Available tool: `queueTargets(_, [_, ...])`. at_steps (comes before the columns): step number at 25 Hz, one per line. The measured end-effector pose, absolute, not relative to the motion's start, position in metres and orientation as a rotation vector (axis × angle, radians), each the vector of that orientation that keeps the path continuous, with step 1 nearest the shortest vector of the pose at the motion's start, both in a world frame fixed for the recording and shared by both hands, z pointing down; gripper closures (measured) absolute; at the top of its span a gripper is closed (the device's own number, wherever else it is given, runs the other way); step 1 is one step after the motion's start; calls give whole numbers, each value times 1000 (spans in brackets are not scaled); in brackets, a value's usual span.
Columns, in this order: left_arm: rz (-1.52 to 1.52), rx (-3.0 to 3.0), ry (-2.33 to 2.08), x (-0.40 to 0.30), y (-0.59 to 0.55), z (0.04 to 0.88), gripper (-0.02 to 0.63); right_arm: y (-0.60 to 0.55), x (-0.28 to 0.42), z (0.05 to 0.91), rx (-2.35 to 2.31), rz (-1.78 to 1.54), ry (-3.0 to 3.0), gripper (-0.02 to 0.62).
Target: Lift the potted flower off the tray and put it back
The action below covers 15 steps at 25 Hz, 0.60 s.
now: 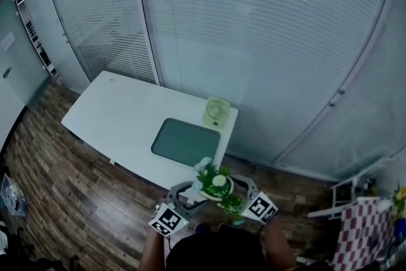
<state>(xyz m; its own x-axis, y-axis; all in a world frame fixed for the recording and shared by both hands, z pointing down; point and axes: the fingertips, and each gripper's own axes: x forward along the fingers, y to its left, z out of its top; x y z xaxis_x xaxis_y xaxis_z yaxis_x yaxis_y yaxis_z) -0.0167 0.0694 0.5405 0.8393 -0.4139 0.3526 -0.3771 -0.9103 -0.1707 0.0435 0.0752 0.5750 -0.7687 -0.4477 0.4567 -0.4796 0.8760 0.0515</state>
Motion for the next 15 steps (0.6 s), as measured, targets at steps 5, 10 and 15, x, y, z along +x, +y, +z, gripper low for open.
queueTargets(5, [-566,-2920,661,-8,69,525,327,73,51,558,657,78,-2610,208])
queueTargets(10, [-579,-2931,707,-1,70,523,327,73,59,556,607,73,-2606,208])
queueTargets(15, [-613,-2938,729,1,70,535,327,72,62,568,588,67,-2593,208])
